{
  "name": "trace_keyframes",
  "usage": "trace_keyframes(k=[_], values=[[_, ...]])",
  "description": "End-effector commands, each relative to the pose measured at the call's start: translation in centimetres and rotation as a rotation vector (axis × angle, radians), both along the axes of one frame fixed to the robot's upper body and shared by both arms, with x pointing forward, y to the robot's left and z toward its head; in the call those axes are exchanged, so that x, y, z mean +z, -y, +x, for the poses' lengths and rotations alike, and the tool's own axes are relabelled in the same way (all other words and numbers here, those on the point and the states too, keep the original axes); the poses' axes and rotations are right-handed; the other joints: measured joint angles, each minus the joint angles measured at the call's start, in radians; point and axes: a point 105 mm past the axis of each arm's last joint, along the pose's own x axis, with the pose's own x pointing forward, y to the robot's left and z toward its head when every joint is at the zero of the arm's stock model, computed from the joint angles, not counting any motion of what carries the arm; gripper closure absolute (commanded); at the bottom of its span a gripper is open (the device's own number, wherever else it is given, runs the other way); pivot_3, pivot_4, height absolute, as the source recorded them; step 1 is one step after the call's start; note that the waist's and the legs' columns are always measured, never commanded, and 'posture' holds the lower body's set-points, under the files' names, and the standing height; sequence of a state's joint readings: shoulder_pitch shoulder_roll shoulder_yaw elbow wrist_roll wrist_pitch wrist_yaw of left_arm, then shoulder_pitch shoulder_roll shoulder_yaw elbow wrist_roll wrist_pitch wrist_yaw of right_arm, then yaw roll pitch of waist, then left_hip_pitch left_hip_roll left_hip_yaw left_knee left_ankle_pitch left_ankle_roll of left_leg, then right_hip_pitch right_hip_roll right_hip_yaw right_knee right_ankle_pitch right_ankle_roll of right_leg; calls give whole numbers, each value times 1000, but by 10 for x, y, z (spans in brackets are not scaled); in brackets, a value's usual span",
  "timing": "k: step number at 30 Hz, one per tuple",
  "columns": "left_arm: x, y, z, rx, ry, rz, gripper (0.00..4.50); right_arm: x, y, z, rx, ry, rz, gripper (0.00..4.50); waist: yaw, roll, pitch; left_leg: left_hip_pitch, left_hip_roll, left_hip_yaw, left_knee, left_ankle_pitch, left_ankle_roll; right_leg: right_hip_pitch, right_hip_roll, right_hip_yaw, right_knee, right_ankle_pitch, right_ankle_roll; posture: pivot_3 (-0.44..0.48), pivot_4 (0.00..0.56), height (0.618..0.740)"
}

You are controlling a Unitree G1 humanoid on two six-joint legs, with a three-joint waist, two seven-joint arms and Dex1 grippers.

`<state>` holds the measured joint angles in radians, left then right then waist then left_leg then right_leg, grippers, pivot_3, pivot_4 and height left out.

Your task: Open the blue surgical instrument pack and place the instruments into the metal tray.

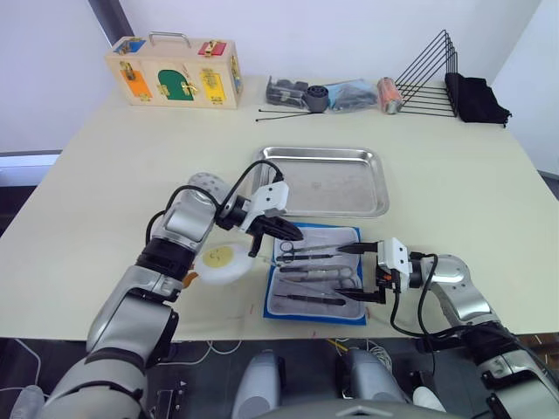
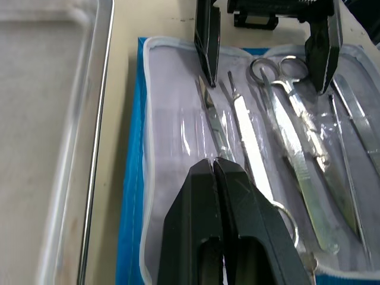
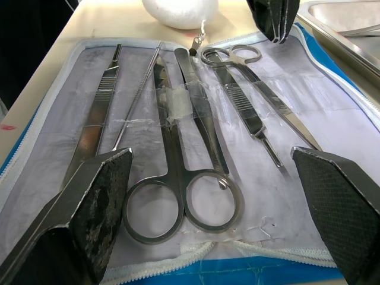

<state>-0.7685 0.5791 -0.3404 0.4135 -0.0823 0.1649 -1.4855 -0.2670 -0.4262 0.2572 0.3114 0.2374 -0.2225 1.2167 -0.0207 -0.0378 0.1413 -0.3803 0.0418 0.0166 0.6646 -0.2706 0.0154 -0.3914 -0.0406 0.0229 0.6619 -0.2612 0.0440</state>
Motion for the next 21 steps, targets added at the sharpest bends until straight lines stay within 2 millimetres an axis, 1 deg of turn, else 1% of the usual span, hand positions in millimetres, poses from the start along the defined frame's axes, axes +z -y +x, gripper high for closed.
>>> trace_keyframes(k=[1, 5, 8, 15, 21], values=[[5, 0, 1, -5, 24, -34, 4437, -44, 0, -21, 9, -177, -93, 0, 0, 0, 0, 0, 0, 0, 0, 0, 0, 0, 0, 0, 0, 0, 0, 0, 150, 740], [1, 0, -2, -7, -4, -29, 4437, -44, 0, -22, 5, -178, -91, 0, 0, 0, 0, 0, 0, 0, 0, 0, 0, 0, 0, 0, 0, 0, 0, 0, 150, 740], [0, 3, 0, 4, 28, -37, 3846, -45, 2, -23, 2, -181, -92, 0, 0, 0, 0, 0, 0, 0, 0, 0, 0, 0, 0, 0, 0, 0, 0, 0, 150, 740], [-8, 8, -8, -14, 12, -39, 3846, -45, 1, -23, -4, -182, -89, 0, 0, 0, 0, 0, 0, 0, 0, 0, 0, 0, 0, 0, 0, 0, 0, 0, 150, 740], [-15, 7, -13, -2, 1, -30, 3846, -45, 1, -23, -3, -182, -89, 0, 0, 0, 0, 0, 0, 0, 0, 0, 0, 0, 0, 0, 0, 0, 0, 0, 150, 740]])
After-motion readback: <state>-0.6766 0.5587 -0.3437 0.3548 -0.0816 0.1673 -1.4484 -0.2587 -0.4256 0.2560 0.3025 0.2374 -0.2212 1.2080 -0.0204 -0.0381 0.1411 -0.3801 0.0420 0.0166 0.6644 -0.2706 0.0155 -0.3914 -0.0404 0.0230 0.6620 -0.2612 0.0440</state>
